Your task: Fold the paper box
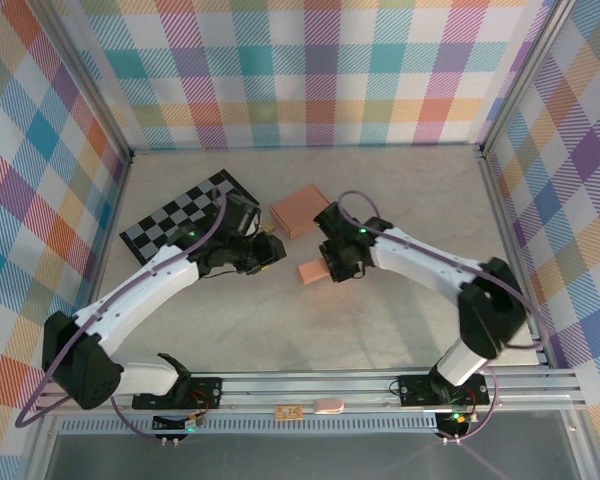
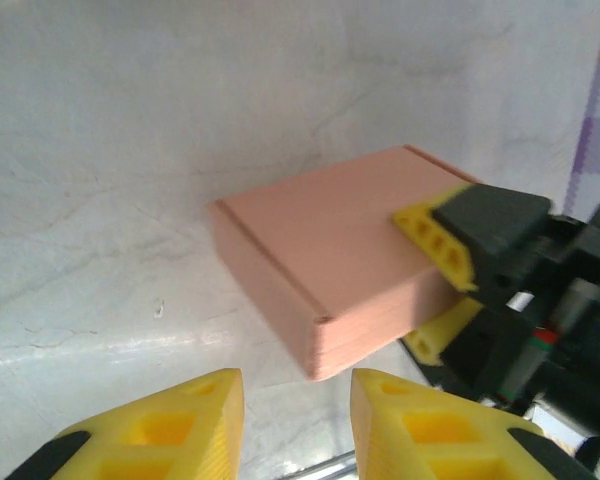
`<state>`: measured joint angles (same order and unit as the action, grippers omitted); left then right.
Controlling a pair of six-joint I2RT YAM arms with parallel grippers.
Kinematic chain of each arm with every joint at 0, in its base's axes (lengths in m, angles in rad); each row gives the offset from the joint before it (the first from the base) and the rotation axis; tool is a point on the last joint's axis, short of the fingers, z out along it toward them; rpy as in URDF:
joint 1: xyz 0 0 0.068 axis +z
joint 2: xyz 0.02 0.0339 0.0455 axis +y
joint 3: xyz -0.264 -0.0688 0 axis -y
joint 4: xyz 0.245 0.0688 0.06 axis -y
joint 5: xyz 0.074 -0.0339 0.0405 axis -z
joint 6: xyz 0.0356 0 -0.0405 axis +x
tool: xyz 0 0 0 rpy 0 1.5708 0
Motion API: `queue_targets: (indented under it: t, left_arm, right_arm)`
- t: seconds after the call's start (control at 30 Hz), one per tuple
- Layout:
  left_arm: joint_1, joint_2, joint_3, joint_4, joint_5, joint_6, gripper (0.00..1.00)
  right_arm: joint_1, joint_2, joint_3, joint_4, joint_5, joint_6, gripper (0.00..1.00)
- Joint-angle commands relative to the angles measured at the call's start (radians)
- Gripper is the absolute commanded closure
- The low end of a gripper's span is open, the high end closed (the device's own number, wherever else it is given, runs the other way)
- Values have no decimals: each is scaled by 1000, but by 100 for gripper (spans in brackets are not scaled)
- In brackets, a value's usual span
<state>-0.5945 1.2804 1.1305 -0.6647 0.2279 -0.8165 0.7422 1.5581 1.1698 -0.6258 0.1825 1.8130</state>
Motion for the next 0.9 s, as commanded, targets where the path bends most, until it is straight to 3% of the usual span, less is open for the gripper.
queue_targets:
  t: [0.0,0.2,0.3,0.43,0.53,0.7,0.8,0.87]
  left_arm:
    - [27,-70,-10,4,-30,41,66]
    - [36,-208,-107,197,8,74,64]
    - [36,-286,-150,280,3,94,63]
    - [38,-347,-150,239,-24,145,62]
    - [38,-375,-151,187,-32,163,62]
    - [39,-410,-182,194,-44,143,62]
    - [39,-413,-183,202,-46,137,62]
    - [39,-414,-179,198,-48,139,62]
  right_arm:
    - [-83,-164,-157,263,118,-172,55]
    - [-307,-356,-599,890,0,-333,53]
    - [-411,-366,-748,1101,-71,-368,52]
    - [-495,-305,-832,1321,-178,-400,49]
    - [-520,-225,-828,1385,-248,-389,50]
    - [-522,-102,-749,1306,-314,-336,51]
    - [-521,-77,-709,1183,-318,-301,50]
    - [-520,-75,-649,1011,-339,-284,48]
